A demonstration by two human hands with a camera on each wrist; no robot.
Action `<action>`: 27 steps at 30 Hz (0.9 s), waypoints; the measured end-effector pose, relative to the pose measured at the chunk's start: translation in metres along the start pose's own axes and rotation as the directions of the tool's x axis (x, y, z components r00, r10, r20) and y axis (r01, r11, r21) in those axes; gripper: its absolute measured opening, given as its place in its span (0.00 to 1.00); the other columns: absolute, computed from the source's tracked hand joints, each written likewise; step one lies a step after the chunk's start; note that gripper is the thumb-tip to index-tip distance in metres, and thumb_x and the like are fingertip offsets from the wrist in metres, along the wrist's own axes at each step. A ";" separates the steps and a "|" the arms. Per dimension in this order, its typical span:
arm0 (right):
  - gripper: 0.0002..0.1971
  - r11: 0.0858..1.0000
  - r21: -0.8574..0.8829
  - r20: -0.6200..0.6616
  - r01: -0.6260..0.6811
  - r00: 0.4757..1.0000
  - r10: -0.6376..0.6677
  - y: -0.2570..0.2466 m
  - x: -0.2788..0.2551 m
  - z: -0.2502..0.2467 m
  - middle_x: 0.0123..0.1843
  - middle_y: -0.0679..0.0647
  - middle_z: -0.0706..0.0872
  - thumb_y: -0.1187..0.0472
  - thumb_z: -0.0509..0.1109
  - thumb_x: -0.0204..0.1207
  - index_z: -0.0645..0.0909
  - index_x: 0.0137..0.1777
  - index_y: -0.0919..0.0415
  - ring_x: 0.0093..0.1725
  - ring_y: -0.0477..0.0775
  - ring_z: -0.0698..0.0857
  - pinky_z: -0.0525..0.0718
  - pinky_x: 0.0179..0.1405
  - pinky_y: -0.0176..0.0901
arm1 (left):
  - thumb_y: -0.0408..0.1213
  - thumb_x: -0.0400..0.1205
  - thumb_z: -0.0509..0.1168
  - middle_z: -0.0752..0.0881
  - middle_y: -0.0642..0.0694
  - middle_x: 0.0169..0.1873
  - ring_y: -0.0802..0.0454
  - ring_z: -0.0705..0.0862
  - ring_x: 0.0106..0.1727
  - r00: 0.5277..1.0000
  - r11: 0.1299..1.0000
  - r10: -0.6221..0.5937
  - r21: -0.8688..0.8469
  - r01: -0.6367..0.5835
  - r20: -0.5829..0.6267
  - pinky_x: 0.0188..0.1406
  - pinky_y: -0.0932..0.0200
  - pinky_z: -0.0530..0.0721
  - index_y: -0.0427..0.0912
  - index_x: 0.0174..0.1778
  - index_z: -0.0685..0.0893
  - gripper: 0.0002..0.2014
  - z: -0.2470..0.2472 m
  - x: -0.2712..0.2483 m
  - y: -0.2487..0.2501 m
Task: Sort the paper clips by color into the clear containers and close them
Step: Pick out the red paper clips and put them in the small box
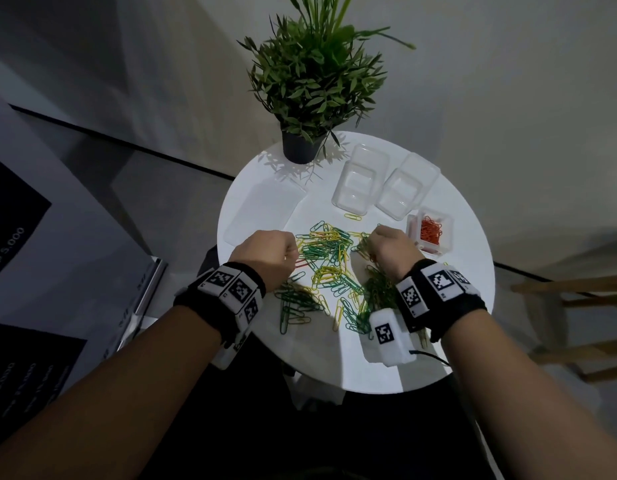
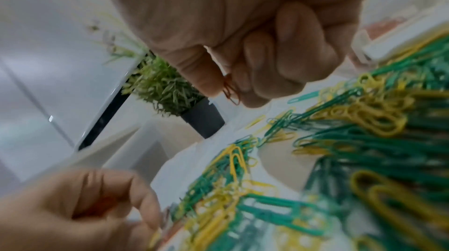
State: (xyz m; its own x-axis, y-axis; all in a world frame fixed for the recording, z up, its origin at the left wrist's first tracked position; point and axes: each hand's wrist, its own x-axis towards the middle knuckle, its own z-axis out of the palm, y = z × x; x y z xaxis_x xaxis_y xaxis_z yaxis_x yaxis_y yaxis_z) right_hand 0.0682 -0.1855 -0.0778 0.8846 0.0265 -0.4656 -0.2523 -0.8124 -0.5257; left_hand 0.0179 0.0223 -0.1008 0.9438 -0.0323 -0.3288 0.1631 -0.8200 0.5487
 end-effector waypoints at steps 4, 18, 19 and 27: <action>0.16 0.881 0.449 0.105 -0.147 0.988 0.111 -0.015 -0.007 0.001 0.27 0.60 0.73 0.74 0.54 0.75 0.70 0.26 0.64 0.13 0.47 0.68 0.65 0.13 0.34 | 0.40 0.78 0.65 0.85 0.51 0.42 0.48 0.82 0.47 1.000 0.993 0.018 0.113 -0.017 -0.009 0.38 0.61 0.73 0.48 0.40 0.84 0.04 -0.001 -0.001 0.004; 0.04 0.944 -0.152 0.085 0.292 0.956 -0.282 -0.041 -0.013 0.042 0.32 0.43 0.83 0.60 0.67 0.74 0.81 0.38 0.52 0.39 0.49 0.82 0.77 0.35 0.37 | 0.37 0.77 0.59 0.85 0.42 0.44 0.39 0.83 0.47 0.993 0.936 0.116 0.334 -0.107 -0.006 0.38 0.58 0.72 0.43 0.47 0.84 0.09 -0.001 -0.009 0.010; 0.05 0.949 -0.134 0.057 0.285 0.958 -0.280 -0.039 -0.012 0.041 0.31 0.43 0.84 0.62 0.68 0.72 0.82 0.40 0.52 0.36 0.47 0.83 0.78 0.35 0.35 | 0.37 0.76 0.60 0.86 0.43 0.43 0.41 0.83 0.46 0.996 0.955 0.091 0.286 -0.084 -0.014 0.38 0.59 0.73 0.45 0.46 0.84 0.09 -0.002 -0.009 0.009; 0.08 0.851 0.499 -0.018 0.165 0.983 -0.180 -0.015 -0.013 0.012 0.17 0.44 0.76 0.70 0.70 0.77 0.80 0.36 0.62 0.14 0.38 0.69 0.65 0.16 0.28 | 0.41 0.78 0.69 0.83 0.51 0.29 0.54 0.80 0.35 0.988 0.924 0.129 -0.352 -0.152 -0.087 0.36 0.60 0.75 0.43 0.32 0.84 0.09 0.000 0.001 0.037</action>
State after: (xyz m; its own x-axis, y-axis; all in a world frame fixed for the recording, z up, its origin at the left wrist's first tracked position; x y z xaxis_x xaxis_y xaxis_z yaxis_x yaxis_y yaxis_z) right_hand 0.0560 -0.1662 -0.0727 0.9224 0.1622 -0.3506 -0.2647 -0.3956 -0.8794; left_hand 0.0252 -0.0079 -0.0814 0.9784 -0.0883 -0.1871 0.1085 -0.5511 0.8274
